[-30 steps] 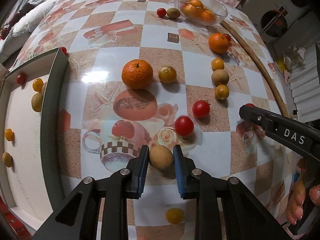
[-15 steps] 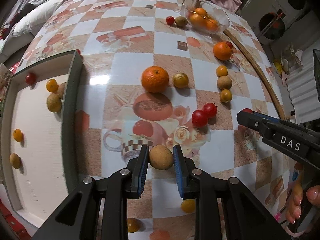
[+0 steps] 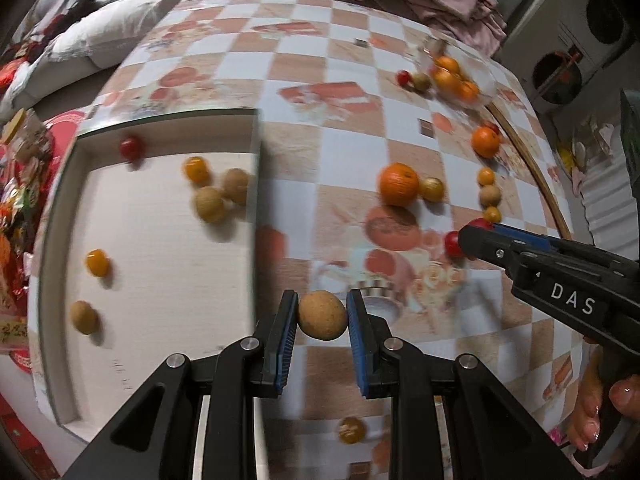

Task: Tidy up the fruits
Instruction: 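Carry both fruits into the white tray and open both grippers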

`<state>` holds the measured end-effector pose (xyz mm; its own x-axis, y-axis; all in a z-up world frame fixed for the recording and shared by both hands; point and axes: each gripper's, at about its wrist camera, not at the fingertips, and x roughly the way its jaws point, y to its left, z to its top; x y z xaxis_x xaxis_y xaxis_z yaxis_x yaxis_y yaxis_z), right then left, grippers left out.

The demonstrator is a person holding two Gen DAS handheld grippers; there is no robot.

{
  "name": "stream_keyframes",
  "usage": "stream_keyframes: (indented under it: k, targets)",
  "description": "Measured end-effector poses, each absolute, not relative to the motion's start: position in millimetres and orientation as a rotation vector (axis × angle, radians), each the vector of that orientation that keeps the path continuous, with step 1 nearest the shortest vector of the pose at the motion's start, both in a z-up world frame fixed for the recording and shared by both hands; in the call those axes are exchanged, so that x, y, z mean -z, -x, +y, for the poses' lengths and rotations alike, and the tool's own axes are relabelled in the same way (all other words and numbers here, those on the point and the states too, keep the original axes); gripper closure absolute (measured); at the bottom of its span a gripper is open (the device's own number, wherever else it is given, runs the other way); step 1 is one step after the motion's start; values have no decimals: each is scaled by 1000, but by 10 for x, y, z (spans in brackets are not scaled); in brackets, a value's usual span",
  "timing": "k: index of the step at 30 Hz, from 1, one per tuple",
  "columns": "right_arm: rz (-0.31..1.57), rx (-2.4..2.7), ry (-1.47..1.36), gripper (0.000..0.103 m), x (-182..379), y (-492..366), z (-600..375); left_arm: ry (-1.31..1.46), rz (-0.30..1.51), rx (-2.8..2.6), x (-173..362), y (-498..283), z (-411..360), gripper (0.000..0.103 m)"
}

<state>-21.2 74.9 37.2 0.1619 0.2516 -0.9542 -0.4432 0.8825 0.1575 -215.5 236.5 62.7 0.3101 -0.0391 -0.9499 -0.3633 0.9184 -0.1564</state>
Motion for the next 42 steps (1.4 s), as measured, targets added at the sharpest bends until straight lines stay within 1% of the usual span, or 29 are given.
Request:
stream_keyframes:
  k: [12, 22, 29, 42]
  targets:
    - [1297, -615, 253, 69, -482, 487, 1493, 432, 1218, -334, -651, 2589, 2967, 77]
    - [1297, -711, 303, 69, -466, 721, 2075, 455, 1229, -419, -556, 2967, 3381, 77]
    - [1324, -762, 352, 69, -304, 896, 2434, 481, 1252, -467, -412, 3172, 3624, 77]
    - [1352, -743, 437, 69, 46, 960, 2715, 479, 1285, -470, -210, 3274, 3701, 77]
